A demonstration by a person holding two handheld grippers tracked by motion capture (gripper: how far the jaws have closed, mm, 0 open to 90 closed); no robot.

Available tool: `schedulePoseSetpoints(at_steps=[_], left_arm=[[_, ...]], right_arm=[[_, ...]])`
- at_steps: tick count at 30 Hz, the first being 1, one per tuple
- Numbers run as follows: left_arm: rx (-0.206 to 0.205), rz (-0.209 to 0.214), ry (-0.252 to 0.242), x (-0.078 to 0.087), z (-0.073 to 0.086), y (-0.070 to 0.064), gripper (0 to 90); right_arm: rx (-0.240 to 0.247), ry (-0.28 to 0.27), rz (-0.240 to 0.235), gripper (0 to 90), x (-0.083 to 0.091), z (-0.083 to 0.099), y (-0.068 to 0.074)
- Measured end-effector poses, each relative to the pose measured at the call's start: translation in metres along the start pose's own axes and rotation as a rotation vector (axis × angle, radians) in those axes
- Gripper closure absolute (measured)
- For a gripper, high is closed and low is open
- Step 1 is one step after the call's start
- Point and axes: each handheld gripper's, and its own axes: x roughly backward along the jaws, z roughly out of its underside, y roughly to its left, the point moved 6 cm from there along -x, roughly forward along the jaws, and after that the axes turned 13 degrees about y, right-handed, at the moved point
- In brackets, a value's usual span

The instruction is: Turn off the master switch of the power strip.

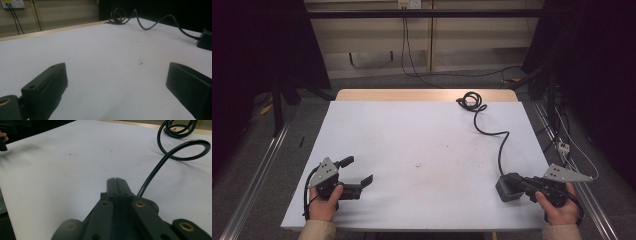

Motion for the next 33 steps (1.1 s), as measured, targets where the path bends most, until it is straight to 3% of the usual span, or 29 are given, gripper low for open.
schedulePoseSetpoints(at_steps=[33], left_arm=[[0.004, 0.001, -0.01, -0.0007, -0.0021, 0.0006, 3.5]], right_arm=[[0.016, 0.034, -0.002, 90.0, 0.0092, 0.0079, 0.0023]])
